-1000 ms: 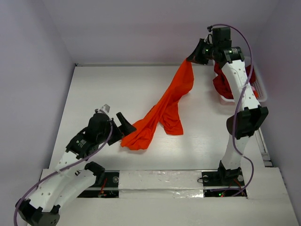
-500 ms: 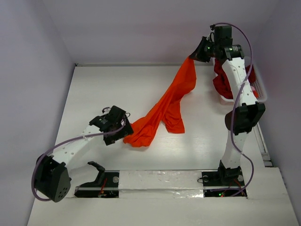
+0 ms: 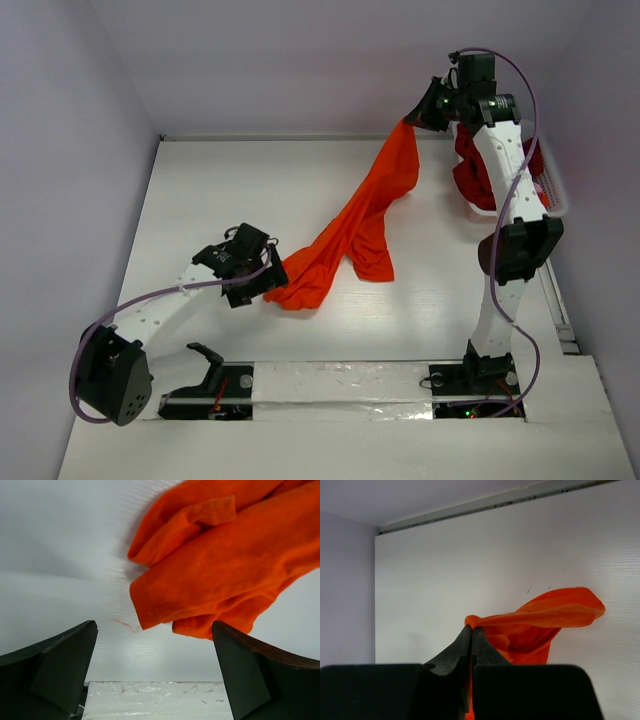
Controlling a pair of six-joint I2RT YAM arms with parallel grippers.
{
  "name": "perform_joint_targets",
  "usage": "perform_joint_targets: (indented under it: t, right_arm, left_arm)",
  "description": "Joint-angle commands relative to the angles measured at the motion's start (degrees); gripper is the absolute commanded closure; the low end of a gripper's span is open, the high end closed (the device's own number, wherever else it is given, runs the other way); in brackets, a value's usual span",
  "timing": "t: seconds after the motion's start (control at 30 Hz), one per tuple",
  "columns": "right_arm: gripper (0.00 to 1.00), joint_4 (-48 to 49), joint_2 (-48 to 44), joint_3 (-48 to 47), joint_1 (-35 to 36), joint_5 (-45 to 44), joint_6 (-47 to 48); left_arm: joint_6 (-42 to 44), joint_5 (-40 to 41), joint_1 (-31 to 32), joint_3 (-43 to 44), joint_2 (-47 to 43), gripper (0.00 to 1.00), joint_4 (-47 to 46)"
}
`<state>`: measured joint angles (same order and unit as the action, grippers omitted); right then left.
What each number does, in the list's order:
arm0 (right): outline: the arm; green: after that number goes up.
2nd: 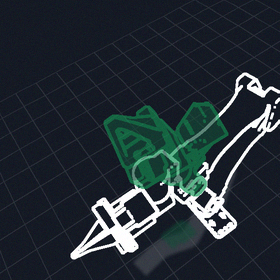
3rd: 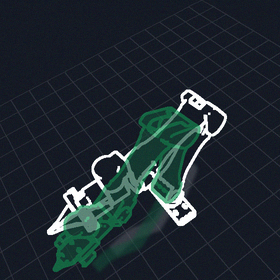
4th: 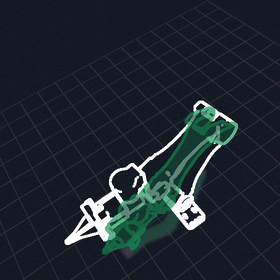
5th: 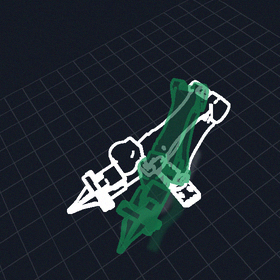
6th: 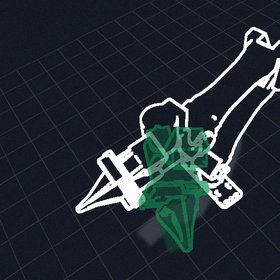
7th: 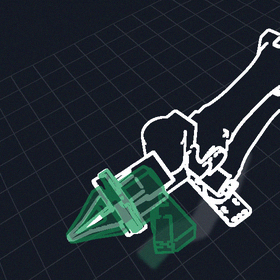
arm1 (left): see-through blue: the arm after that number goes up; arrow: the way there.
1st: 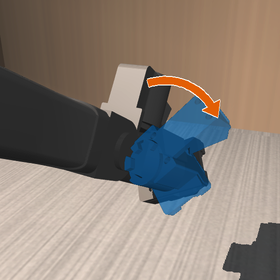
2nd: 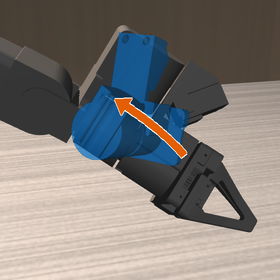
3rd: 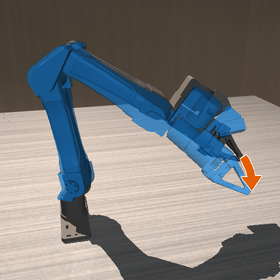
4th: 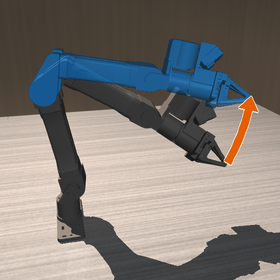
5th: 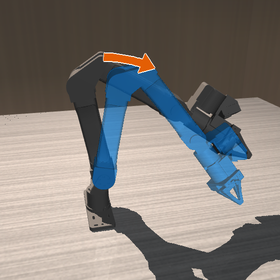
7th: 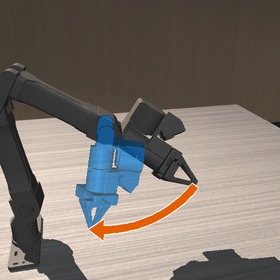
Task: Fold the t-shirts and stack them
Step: Flatten out the tshirt
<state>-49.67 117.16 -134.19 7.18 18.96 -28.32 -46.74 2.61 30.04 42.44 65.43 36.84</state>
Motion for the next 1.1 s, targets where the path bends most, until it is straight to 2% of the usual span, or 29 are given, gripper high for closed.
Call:
perform_joint_targets:
  t: [0.0,0.13,0.23,0.33,0.5,0.63,1.0,1.07]
  right_arm:
    - [1.00,1.6,0.4,-2.9,-0.2,1.0,-0.1]
    - [1.00,1.5,0.6,-3.0,-0.8,0.8,-0.1]
    - [1.00,1.5,0.7,-2.9,-0.8,1.0,0.0]
    - [1.00,1.4,0.8,-2.8,-0.8,1.0,0.0]
    - [1.00,1.5,0.7,-2.9,-0.8,1.3,0.0]
    - [1.00,1.5,0.7,-2.9,-0.8,1.5,0.0]
    - [1.00,1.6,0.1,-2.2,-0.8,1.7,0.2]
    - [1.00,1.7,0.1,-2.1,-0.8,1.8,0.1]
  left_arm:
    - [1.7,-4.4,0.2,0.5,-0.4,0.01,-0.8]
    - [1.6,-11.1,0.2,-1.4,-0.4,0.02,-3.1]
    - [2.6,-13.2,0.2,-1.3,-0.3,0.02,-2.7]
    - [4.1,-15.4,0.2,-1.8,0.0,0.07,-1.4]
    - [3.5,-8.5,0.2,-1.1,-2.1,0.15,3.3]
    - [1.5,-4.3,0.2,-0.2,-2.4,0.16,4.4]
    - [1.7,-3.1,0.2,-1.5,0.0,0.27,-1.4]
    - [1.8,-3.1,0.2,-2.1,1.2,0.32,-2.5]
